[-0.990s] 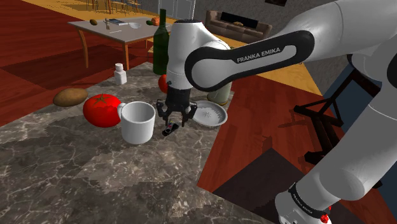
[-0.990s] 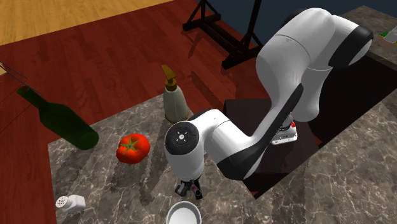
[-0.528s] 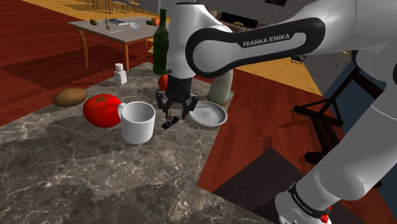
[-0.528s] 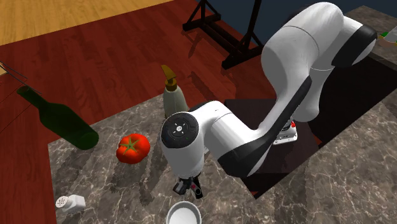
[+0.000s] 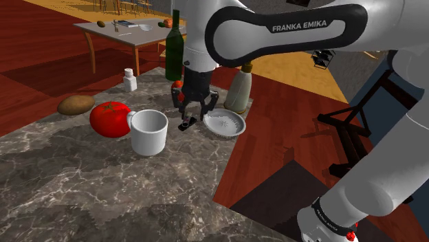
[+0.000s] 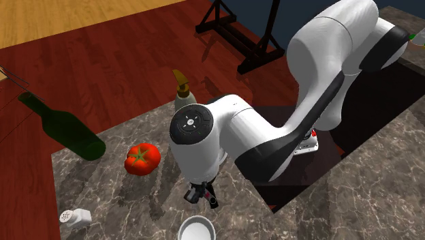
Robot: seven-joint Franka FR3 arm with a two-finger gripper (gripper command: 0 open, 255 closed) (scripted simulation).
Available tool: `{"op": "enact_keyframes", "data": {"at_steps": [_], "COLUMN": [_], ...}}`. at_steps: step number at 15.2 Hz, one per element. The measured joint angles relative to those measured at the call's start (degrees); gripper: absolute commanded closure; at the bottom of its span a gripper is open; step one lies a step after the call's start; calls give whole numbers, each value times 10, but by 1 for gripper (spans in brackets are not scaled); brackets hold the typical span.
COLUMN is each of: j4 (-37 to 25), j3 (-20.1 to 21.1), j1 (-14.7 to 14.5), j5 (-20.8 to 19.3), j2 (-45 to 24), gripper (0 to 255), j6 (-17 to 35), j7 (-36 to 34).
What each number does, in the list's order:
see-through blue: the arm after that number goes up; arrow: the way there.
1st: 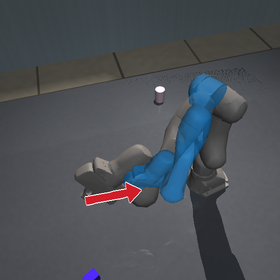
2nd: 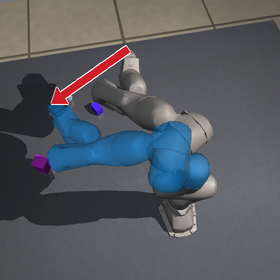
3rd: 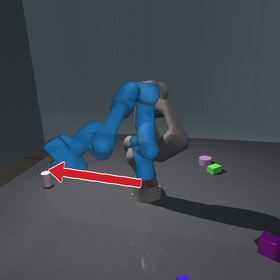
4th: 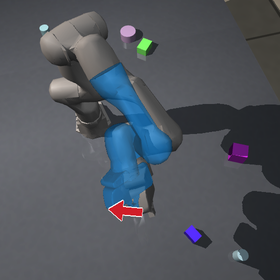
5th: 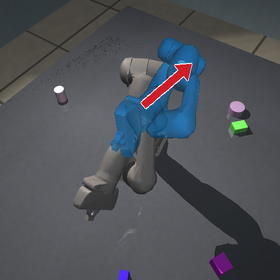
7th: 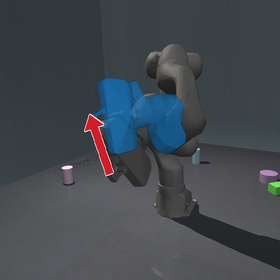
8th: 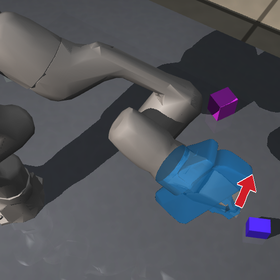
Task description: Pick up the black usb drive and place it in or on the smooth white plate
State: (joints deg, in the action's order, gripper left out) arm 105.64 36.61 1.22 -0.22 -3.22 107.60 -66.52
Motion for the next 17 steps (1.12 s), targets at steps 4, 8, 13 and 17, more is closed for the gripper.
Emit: {"op": "enact_keyframes", "data": {"at_steps": [4, 8, 13, 17], "j4": [55, 94, 140, 170], "j3": [-26, -61, -110, -120], "j1": [30, 55, 83, 89], "j5": [33, 55, 70, 69], "j2": [56, 102, 150, 151], "gripper": [255, 255, 255, 255], "j6": [7, 4, 1, 28], "j7": [65, 134, 218, 238]}}
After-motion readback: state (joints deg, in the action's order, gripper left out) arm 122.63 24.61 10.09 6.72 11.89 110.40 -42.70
